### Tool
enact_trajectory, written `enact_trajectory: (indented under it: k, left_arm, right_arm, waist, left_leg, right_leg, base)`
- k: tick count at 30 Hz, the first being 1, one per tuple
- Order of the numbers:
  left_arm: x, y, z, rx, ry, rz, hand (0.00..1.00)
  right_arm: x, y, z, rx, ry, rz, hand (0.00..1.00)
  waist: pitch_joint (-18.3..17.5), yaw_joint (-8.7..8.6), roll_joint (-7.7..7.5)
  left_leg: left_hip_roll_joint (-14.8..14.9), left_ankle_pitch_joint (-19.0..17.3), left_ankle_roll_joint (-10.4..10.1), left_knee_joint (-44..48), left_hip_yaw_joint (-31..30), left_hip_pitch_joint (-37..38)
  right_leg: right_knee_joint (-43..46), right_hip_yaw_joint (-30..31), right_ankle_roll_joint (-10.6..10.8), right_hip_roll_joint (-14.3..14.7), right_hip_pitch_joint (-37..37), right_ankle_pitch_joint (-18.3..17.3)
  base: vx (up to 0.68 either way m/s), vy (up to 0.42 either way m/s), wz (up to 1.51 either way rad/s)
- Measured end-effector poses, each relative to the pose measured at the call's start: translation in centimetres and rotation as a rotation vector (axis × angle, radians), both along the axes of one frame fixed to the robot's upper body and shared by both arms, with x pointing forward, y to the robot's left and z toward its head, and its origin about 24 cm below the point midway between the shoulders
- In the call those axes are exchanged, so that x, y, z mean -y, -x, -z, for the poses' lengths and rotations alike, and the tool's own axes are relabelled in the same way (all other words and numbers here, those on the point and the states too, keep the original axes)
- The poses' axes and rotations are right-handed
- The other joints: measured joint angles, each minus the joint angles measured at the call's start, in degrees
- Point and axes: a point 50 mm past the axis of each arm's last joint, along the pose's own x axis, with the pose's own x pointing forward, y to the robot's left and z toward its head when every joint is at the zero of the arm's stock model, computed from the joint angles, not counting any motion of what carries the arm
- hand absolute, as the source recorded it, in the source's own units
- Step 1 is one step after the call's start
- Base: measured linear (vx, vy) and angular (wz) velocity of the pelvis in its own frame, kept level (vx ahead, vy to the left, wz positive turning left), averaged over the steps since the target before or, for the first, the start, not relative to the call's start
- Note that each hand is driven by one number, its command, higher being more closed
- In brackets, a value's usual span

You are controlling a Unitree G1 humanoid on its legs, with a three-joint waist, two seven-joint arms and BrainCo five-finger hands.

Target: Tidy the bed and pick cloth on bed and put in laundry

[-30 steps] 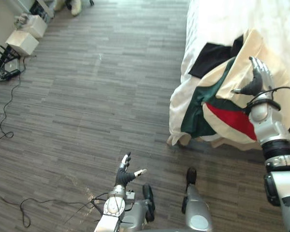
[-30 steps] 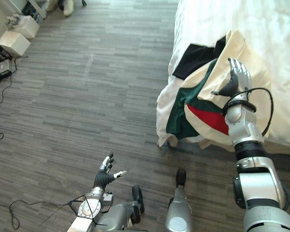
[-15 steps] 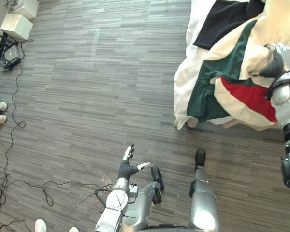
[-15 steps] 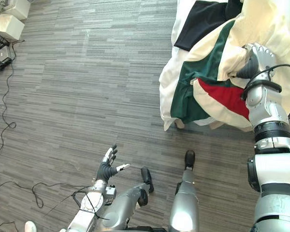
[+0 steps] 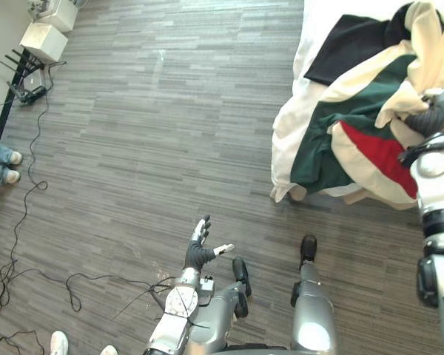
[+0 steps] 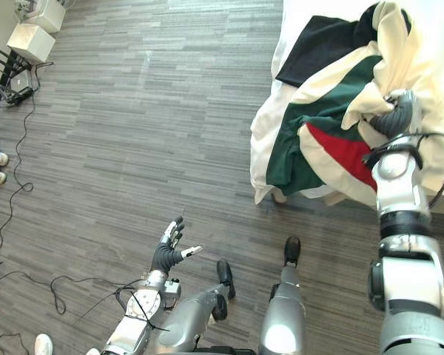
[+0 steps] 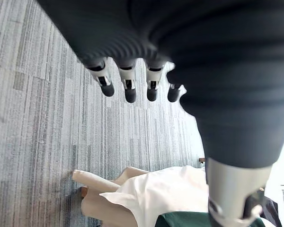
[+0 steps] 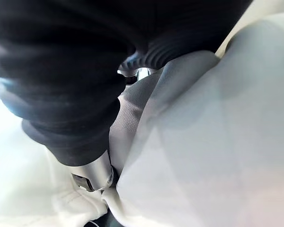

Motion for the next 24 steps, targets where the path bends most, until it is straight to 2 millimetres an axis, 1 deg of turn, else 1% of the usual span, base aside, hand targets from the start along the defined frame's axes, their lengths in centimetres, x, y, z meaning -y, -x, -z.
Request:
enact_trajectory:
  k: [1,2,3,4,5,6,7,8,9,11,12,13,14,15,16,17,18,19,20,21,22,23,24]
  left_arm:
    - [0.0,0.1,0.1,-0.011,-0.001,0.003,0.0]
    - [-0.1,0.1,0.2,-0.015,0.0,0.008,0.0]
    - [-0.3,0.1,0.3,-0.023,-0.001,0.001,0.0]
    - [-0.4,0.0,0.3,-0.027,0.0,-0.007,0.0]
    - [-0.6,0.0,0.3,-0.031,0.004,-0.018,0.0]
    - [-0.6,0.1,0.4,-0.037,0.01,-0.025,0.0]
    - [-0.5,0.1,0.5,-0.045,0.013,-0.027,0.0]
    - [-0.5,0.2,0.6,-0.051,0.016,-0.031,0.0]
    - [-0.6,0.5,0.8,-0.069,0.023,-0.043,0.0]
    - [-1.0,1.0,1.2,-0.086,0.024,-0.062,0.0]
    - [-1.5,1.5,1.5,-0.106,0.021,-0.083,0.0]
    - [-1.5,1.7,1.7,-0.117,0.019,-0.089,0.0]
    - [-1.7,1.7,1.8,-0.125,0.021,-0.098,0.0]
    - [-1.8,1.8,1.9,-0.131,0.028,-0.1,0.0]
    - [-1.8,1.7,1.9,-0.133,0.031,-0.102,0.0]
    - [-2.3,1.7,2.1,-0.143,0.026,-0.119,0.0]
    - [-3.0,1.8,2.3,-0.151,0.027,-0.155,0.0]
    - [-3.3,1.9,2.3,-0.156,0.031,-0.173,0.0]
    - [-3.6,2.2,2.5,-0.168,0.046,-0.205,0.0]
    - [-3.6,2.8,2.9,-0.187,0.056,-0.223,0.0]
    - [-3.6,3.0,2.9,-0.188,0.06,-0.229,0.0]
    - [-3.6,3.4,3.0,-0.196,0.076,-0.242,0.0]
    - [-3.5,3.8,3.2,-0.211,0.097,-0.262,0.0]
  right_arm:
    - [-1.3,1.3,2.8,-0.007,-0.141,-0.031,1.0]
    - [-2.4,2.5,5.0,-0.028,-0.242,-0.056,1.0]
    - [-4.4,4.4,8.3,-0.077,-0.379,-0.095,1.0]
    - [-5.1,5.1,9.3,-0.099,-0.422,-0.108,1.0]
    - [-6.2,6.1,10.8,-0.132,-0.479,-0.133,1.0]
    - [-7.4,7.8,12.5,-0.177,-0.542,-0.151,1.0]
    - [-8.4,9.3,13.9,-0.218,-0.586,-0.165,1.0]
    - [-9.0,9.9,14.4,-0.239,-0.601,-0.176,1.0]
    - [-9.9,11.0,15.3,-0.277,-0.625,-0.191,1.0]
    - [-11.1,12.6,16.7,-0.345,-0.639,-0.228,1.0]
    - [-11.9,13.2,17.2,-0.383,-0.628,-0.259,1.0]
    - [-12.1,13.5,17.3,-0.398,-0.618,-0.268,1.0]
    - [-12.2,14.1,17.7,-0.423,-0.602,-0.268,1.0]
    - [-12.1,14.9,18.2,-0.451,-0.592,-0.255,1.0]
    - [-12.2,15.4,18.5,-0.469,-0.587,-0.251,1.0]
    - [-12.5,16.4,19.1,-0.503,-0.593,-0.241,1.0]
    - [-12.9,16.9,19.5,-0.522,-0.609,-0.239,1.0]
    - [-13.3,16.9,19.6,-0.53,-0.613,-0.248,1.0]
    - [-13.5,16.6,19.9,-0.549,-0.601,-0.264,1.0]
    - [-13.8,16.3,19.7,-0.55,-0.588,-0.285,1.0]
    - [-14.0,16.2,19.7,-0.553,-0.584,-0.295,1.0]
    - [-14.6,16.1,19.7,-0.561,-0.572,-0.324,1.0]
    - [-15.1,15.7,19.7,-0.572,-0.546,-0.361,1.0]
  waist:
    - [-1.18,0.01,-0.7]
    - [-2.2,-0.01,-1.28]
    - [-3.62,0.03,-2.33]
    - [-3.77,-0.03,-2.72]
    - [-4.05,-0.01,-3.23]
    - [-4.83,0.04,-3.68]
    - [-5.69,0.06,-4.09]
    - [-5.84,0.1,-4.31]
    - [-6.05,-0.13,-4.7]
    - [-7.35,-0.05,-6.36]
    - [-8.06,0.02,-7.23]
    - [-8.36,-0.14,-7.37]
    - [-8.59,-0.25,-7.6]
    - [-9.14,-0.28,-8.24]
    - [-9.87,-0.48,-8.58]
    - [-10.69,-0.99,-9.44]
    - [-12.06,-0.52,-11.93]
    - [-12.13,0.12,-11.88]
    - [-12.27,0.8,-10.86]
    - [-12.52,1.5,-9.78]
    - [-12.67,2.2,-9.41]
    - [-13.19,3.68,-8.84]
    - [-13.54,4.72,-8.37]
  left_leg:
    - [0.29,-0.04,-0.03,-0.73,0.02,0.95]
    - [0.44,-0.06,-0.04,-1.1,0.0,1.55]
    - [0.62,-0.06,-0.04,-1.76,-0.12,2.23]
    - [0.67,-0.07,-0.04,-1.8,-0.23,2.7]
    - [0.67,-0.09,-0.05,-2.07,-0.46,3.36]
    - [0.61,-0.41,-0.19,-2.63,-1.17,4.08]
    - [0.6,-0.54,-0.01,-2.96,-1.98,4.71]
    - [0.63,-0.6,0.03,-3.19,-2.23,5.34]
    - [0.64,-1.03,0.39,-3.54,-3.05,6.94]
    - [0.21,-1.45,0.38,-3.79,-4.66,8.6]
    - [0.3,-1.54,0.29,-3.71,-5.89,9.03]
    - [0.45,-1.35,0.11,-3.59,-7.13,8.92]
    - [0.04,-0.65,0.29,-3.21,-10.07,8.7]
    - [-0.44,-0.06,0.25,-2.7,-13.48,8.37]
    - [-0.26,0.08,0.21,-2.33,-15.41,7.94]
    - [-0.73,0.35,-0.08,-1.06,-18.91,5.87]
    - [-2.39,0.76,-0.78,-0.34,-21.08,4.32]
    - [-2.43,0.8,-0.9,-0.31,-21.86,4.11]
    - [-2.06,1.01,-1.26,0.25,-22.85,3.43]
    - [-1.03,0.98,-1.28,0.4,-23.34,3.41]
    - [-0.75,0.93,-1.37,0.28,-23.48,3.3]
    - [-0.3,0.73,-1.63,-0.04,-23.53,2.9]
    - [-0.31,0.51,-1.72,-0.55,-23.61,2.36]
  right_leg:
    - [-0.01,-0.16,-0.18,0.23,1.08,-0.52]
    - [-0.01,-0.51,-0.33,0.37,1.67,-0.88]
    - [-0.01,-0.83,-0.42,0.58,2.28,-1.26]
    - [-0.01,-1.01,-0.3,0.61,2.85,-1.41]
    - [-0.01,-1.32,-0.09,0.58,3.6,-1.72]
    - [0.2,-2.1,-0.16,0.46,4.49,-2.3]
    - [2.03,-2.93,0.11,0.14,4.65,-3.85]
    - [3.72,-3.26,0.24,-0.06,4.64,-5.03]
    - [8.4,-4.1,0.51,-0.86,4.5,-8.07]
    - [16.84,-4.39,0.52,-2.25,3.28,-12.61]
    - [21.38,-2.92,0.6,-2.79,2.19,-13.74]
    - [23.04,-1.4,0.59,-2.65,1.82,-13.78]
    - [25.94,3.28,-0.04,-2.09,1.44,-14.12]
    - [29.2,7.87,-2.13,-1.67,0.44,-15.88]
    - [30.55,11.79,-2.78,-0.61,-0.48,-18.86]
    - [28.08,18.72,-0.62,2.53,0.6,-22.04]
    - [24.83,21.8,0.83,2.74,2.38,-22.88]
    - [23.84,21.69,1.64,2.55,3.2,-23.4]
    - [22.14,19.59,1.32,2.61,4.51,-23.04]
    - [20.98,17.55,0.98,2.87,5.97,-22.76]
    - [20.63,16.83,0.96,2.98,6.57,-22.75]
    - [20.0,15.68,0.83,3.28,7.15,-22.64]
    - [19.24,13.74,0.91,3.2,7.69,-22.5]
  base:
    - [0.0,0.0,0.0]
    - [0.05,-0.02,0.05]
    - [0.05,-0.018,0.09]
    - [0.04,-0.015,0.09]
    - [0.02,-0.005,0.17]
    - [0.03,0.008,0.31]
    - [0.03,0.013,0.32]
    - [0.04,0.019,0.35]
    - [0.04,0.015,0.34]
    - [0.07,0.006,0.47]
    - [0.09,-0.002,0.51]
    - [0.1,0.022,0.8]
    - [0.11,0.03,1.06]
    - [0.13,-0.003,1.21]
    - [0.14,-0.125,1.56]
    - [0.13,-0.224,1.75]
    - [0.13,-0.27,1.59]
    - [0.08,-0.182,1.04]
    - [0.02,-0.122,0.71]
    - [-0.03,-0.085,0.64]
    - [-0.08,-0.098,0.53]
    - [-0.1,-0.083,0.44]
    - [-0.1,-0.047,0.58]
